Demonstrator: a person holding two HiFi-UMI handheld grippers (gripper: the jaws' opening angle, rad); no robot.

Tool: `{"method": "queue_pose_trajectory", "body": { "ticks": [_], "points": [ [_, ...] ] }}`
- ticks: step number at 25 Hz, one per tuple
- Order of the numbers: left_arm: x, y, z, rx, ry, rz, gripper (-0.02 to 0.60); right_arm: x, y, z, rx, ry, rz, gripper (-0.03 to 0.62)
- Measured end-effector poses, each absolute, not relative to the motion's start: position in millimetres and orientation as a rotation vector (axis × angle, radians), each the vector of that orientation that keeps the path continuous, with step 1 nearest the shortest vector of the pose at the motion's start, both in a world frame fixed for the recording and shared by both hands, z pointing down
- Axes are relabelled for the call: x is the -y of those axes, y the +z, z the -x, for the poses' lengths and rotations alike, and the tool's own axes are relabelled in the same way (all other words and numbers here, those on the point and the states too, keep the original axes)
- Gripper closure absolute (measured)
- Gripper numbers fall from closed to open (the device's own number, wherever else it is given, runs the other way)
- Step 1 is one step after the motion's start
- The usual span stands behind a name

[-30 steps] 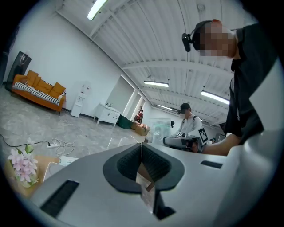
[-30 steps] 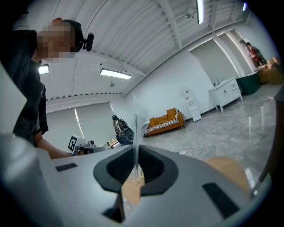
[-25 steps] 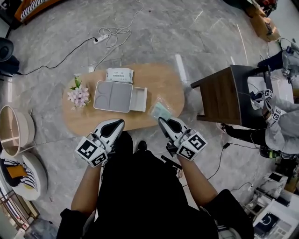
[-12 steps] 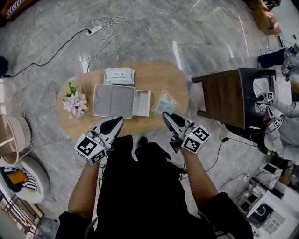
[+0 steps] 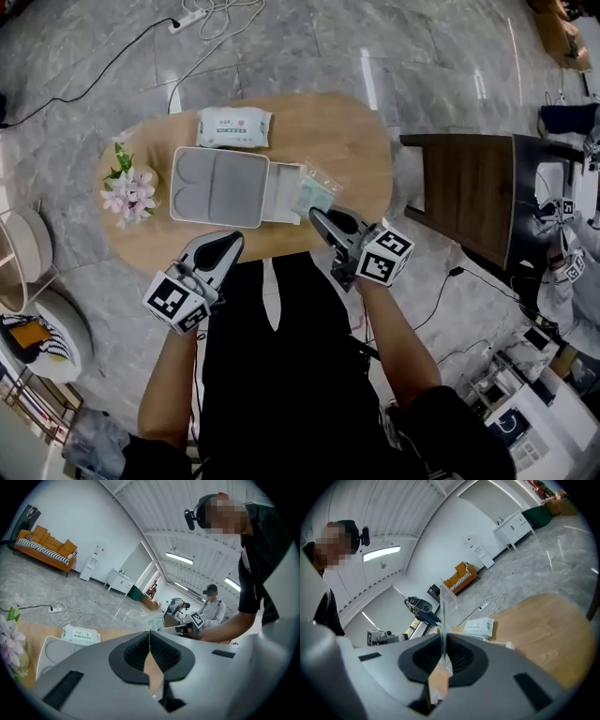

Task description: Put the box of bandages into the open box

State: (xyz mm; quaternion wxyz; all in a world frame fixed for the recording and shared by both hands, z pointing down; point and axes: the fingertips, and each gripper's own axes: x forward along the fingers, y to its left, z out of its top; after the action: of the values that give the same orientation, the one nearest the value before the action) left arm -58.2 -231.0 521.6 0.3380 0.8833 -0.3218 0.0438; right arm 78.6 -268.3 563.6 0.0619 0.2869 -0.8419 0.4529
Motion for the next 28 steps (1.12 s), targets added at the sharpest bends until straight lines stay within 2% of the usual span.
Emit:
{"method": "queue_pose_trajectory", "body": {
  "ticks": [7, 12, 28],
  "points": [
    [233.5, 561.6, 59.3, 0.912, 0.117, -2.237, 0.565, 264.7, 639.7, -75.2, 2.438, 1.577, -0.793, 0.563],
    [233.5, 582.3, 54.2, 0.923, 0.104, -2.210, 0.565, 263.1, 684.6, -69.9, 2.329, 1.603, -0.763, 0.563],
    [213.5, 606.9, 50.9, 0.883, 0.090, -2.173, 0.565, 251.3, 755.5, -47.6, 2.033, 1.670, -0.812, 0.564]
  ]
}}
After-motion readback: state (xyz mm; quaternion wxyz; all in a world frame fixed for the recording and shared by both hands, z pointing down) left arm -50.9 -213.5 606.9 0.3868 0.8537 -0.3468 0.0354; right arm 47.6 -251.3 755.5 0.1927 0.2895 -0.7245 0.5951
